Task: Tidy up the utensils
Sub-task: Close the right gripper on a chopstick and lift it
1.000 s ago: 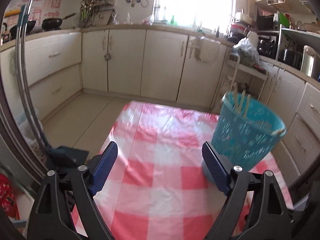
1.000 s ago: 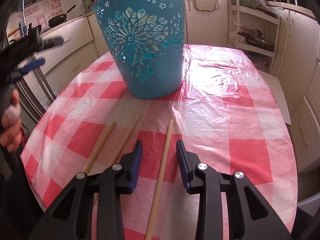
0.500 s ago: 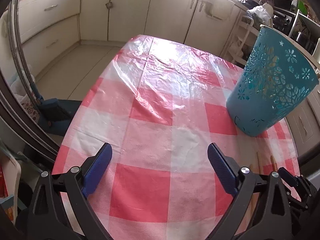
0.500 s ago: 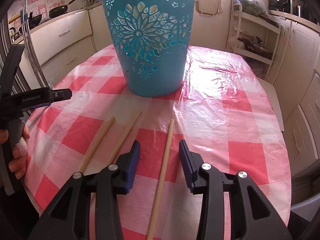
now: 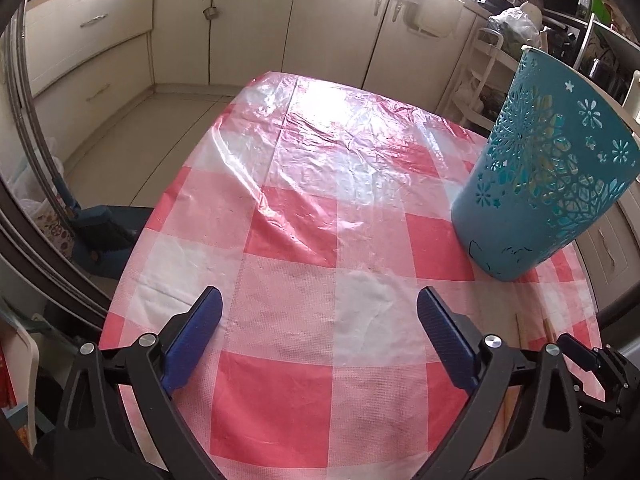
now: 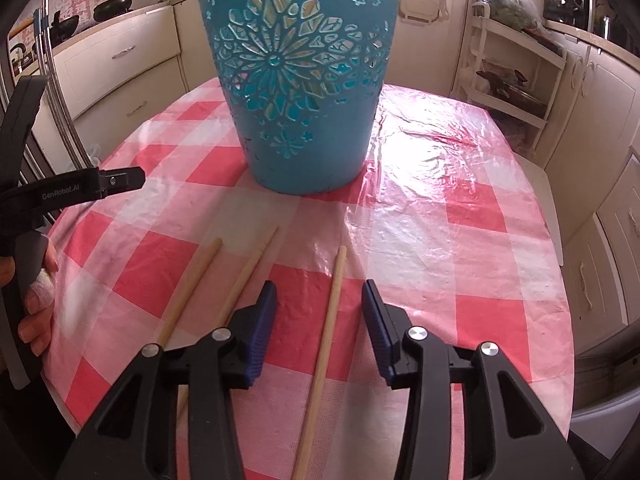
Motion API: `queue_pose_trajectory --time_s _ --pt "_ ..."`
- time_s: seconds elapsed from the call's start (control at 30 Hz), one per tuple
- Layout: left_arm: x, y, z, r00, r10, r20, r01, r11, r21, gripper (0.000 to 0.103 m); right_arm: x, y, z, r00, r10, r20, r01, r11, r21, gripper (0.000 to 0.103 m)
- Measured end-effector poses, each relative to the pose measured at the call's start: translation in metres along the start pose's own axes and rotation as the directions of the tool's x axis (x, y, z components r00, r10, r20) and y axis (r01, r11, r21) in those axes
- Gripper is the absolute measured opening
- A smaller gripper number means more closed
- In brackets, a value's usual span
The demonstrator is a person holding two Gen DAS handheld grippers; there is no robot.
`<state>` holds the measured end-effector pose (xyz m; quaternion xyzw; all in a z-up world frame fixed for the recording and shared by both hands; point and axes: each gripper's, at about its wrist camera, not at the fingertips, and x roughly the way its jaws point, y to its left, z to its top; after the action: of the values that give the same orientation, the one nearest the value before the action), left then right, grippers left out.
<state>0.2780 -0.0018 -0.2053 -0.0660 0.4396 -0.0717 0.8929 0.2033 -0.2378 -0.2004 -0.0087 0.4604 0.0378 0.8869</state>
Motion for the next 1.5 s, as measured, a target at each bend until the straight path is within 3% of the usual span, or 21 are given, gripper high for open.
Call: queue_pose_trajectory --time_s 0.17,0.23,0.33,0.5,0.57,0.67,0.87,1.1,1.27,1.5 --pt "0.002 -0.005 -0.001 1.000 0.014 -0.006 -0.014 1.000 0.020 0.094 -0.002 -0.001 -0.001 1.000 0.002 0.000 -0.002 1.000 -0.008 0.018" --pt "0.002 -0.005 -0.001 1.000 0.014 -0.006 -0.014 1.000 0.021 0.094 -0.002 -0.002 0.000 1.000 0.012 -0.010 -0.012 1.000 0.000 0.014" --pt "0.002 -0.006 -0.001 1.000 0.015 -0.006 -0.015 1.000 0.021 0.095 -0.002 -0.008 0.002 0.999 0.042 -0.027 -0.041 0.999 0.035 0.014" --pt "0.002 -0.006 -0.001 1.000 0.017 -0.007 -0.017 1.000 0.024 0.095 -0.001 -0.004 0.002 0.999 0.028 -0.028 -0.029 1.000 -0.009 0.014" --pt "0.002 -0.006 -0.001 1.000 0.016 -0.006 -0.016 1.000 0.024 0.095 -0.002 -0.007 0.001 0.999 0.032 -0.028 -0.032 0.999 0.008 0.006" --pt "0.002 -0.006 -0.001 1.000 0.014 -0.005 -0.014 1.000 0.022 0.095 -0.005 -0.012 -0.001 0.999 0.045 -0.028 -0.044 0.998 0.042 0.006" --pt "0.001 -0.007 -0.001 1.000 0.017 -0.007 -0.017 0.999 0.030 0.095 -0.004 -0.006 -0.001 0.999 0.026 -0.023 -0.027 1.000 -0.009 0.006" --pt "0.000 -0.006 -0.001 1.000 0.011 -0.004 -0.011 1.000 0.025 0.095 -0.034 -0.024 0.004 0.989 0.129 0.071 -0.136 0.984 0.118 0.006" --pt "0.000 -0.006 -0.002 1.000 0.012 -0.005 -0.012 1.000 0.026 0.095 -0.042 -0.041 0.002 0.970 0.211 0.118 -0.233 0.948 0.218 0.006" --pt "0.000 -0.006 -0.001 1.000 0.015 -0.006 -0.014 1.000 0.028 0.095 -0.064 -0.047 0.009 0.941 0.263 0.213 -0.312 0.920 0.239 0.006"
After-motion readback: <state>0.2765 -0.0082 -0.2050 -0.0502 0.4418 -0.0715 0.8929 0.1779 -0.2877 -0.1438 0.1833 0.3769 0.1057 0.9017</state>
